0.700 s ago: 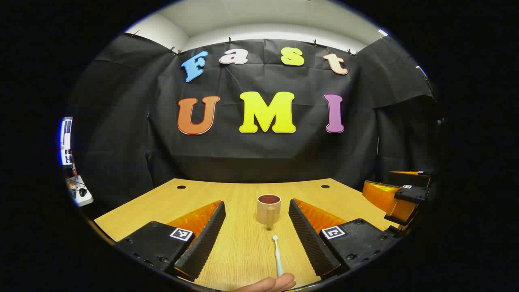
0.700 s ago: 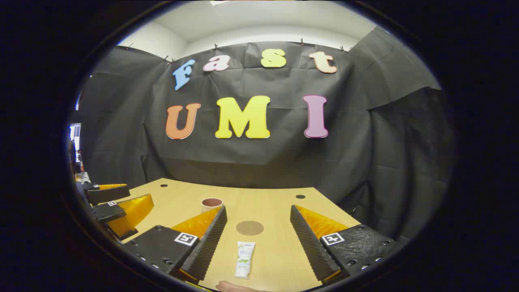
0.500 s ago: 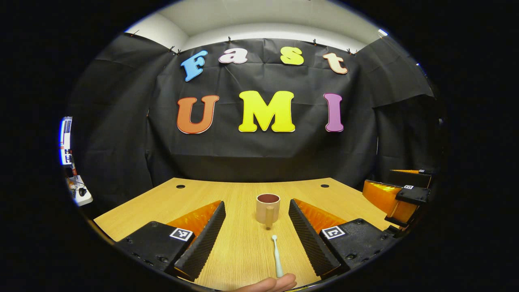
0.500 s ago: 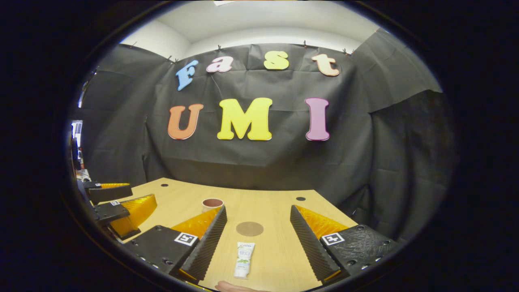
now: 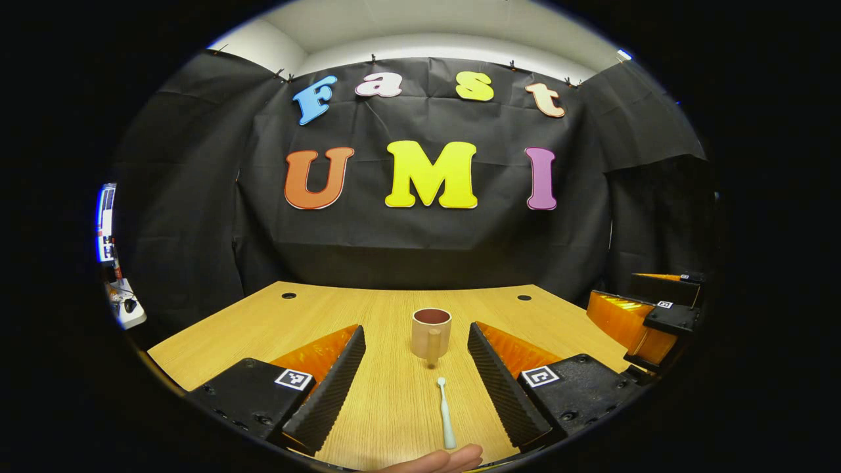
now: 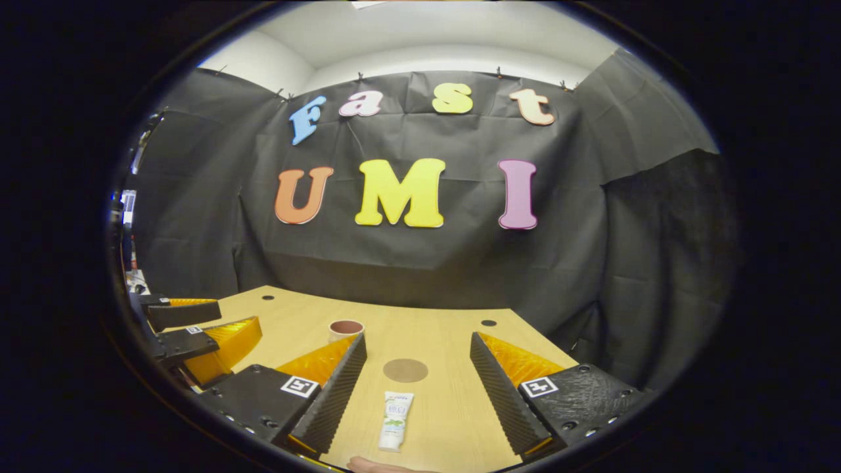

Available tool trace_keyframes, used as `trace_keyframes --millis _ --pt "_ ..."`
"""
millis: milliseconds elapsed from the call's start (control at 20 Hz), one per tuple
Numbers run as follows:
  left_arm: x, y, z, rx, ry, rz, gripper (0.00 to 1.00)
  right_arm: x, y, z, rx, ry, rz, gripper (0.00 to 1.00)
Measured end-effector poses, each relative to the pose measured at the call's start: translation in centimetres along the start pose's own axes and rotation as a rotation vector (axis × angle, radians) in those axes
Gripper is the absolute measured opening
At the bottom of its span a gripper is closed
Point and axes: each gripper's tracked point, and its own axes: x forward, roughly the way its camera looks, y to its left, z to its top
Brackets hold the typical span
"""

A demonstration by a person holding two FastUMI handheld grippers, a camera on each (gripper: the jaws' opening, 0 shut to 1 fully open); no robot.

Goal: Put the toothbrush and toothpaste on the desktop into the cup, then pick up the cup and place it on the coaster on the desktop.

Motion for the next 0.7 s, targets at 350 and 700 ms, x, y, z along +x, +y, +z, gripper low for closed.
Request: trace_keyframes --millis 350,700 --pt "0.5 0.2 -0.8 -0.006 0.022 0.006 0.99 0.2 0.2 -0.4 -0.024 0.000 0.003 0.95" --pt "1.3 -0.4 -1.9 -0.002 0.046 -0.004 0.99 0.4 -0.1 -1.0 -0.021 0.008 0.000 0.95"
